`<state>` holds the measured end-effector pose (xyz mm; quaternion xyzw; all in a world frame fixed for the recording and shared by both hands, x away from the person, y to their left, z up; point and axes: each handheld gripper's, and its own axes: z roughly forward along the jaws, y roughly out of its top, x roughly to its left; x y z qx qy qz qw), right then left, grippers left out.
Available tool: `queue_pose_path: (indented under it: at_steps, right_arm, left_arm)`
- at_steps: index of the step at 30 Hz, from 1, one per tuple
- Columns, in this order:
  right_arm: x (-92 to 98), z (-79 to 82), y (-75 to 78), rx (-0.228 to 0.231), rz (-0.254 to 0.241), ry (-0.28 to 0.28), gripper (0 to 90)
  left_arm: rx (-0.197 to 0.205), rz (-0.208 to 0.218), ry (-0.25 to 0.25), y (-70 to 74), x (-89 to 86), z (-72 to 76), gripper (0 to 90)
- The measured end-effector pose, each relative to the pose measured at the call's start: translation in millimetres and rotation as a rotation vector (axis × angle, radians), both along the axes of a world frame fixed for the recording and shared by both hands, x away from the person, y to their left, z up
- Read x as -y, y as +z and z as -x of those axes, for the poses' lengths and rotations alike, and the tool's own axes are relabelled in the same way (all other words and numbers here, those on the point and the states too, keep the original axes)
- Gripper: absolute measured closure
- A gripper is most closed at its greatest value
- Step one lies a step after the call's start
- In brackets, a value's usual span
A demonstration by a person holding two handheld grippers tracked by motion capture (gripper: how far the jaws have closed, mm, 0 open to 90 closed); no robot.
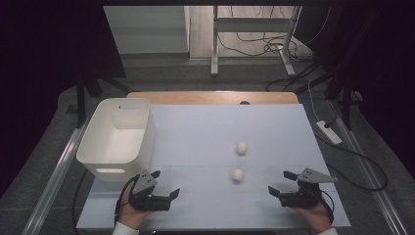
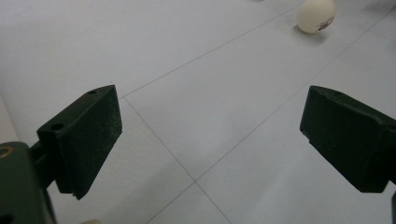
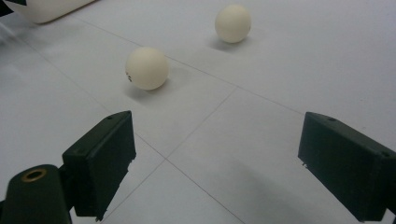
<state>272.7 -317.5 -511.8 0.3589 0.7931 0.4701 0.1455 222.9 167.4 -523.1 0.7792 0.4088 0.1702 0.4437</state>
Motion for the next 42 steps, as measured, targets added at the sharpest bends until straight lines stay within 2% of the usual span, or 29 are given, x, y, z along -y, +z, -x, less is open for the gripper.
queue_pose_path:
  at_steps: [7,12,20,33,38,42]
  right_arm:
    - [-0.1,1.8,-0.3,0.0,0.008,0.005,11.3]
    - [-0.9,1.5,-1.5,-0.008,0.019,0.008,11.3]
    - [-1.5,1.4,-2.7,-0.009,0.019,0.016,11.3]
    - [-0.1,0.5,-3.8,-0.015,0.007,0.017,11.4]
    - [0.1,-0.3,-3.2,-0.015,0.002,0.021,11.5]
    - [-3.2,-2.8,-4.3,-0.017,0.007,0.036,11.5]
  left_arm:
    - [0.002,-0.003,0.005,3.5,0.4,-0.1,6.6]
    - [-0.003,0.016,-0.001,4.2,0.4,-1.1,6.5]
    - [-0.012,0.035,-0.001,4.7,-1.6,-2.8,6.9]
    - [-0.023,0.045,-0.008,7.0,0.8,-3.9,7.8]
    - [-0.021,0.035,-0.013,9.1,2.9,-3.1,7.8]
    - [-0.023,0.048,-0.01,10.9,1.3,-2.1,7.8]
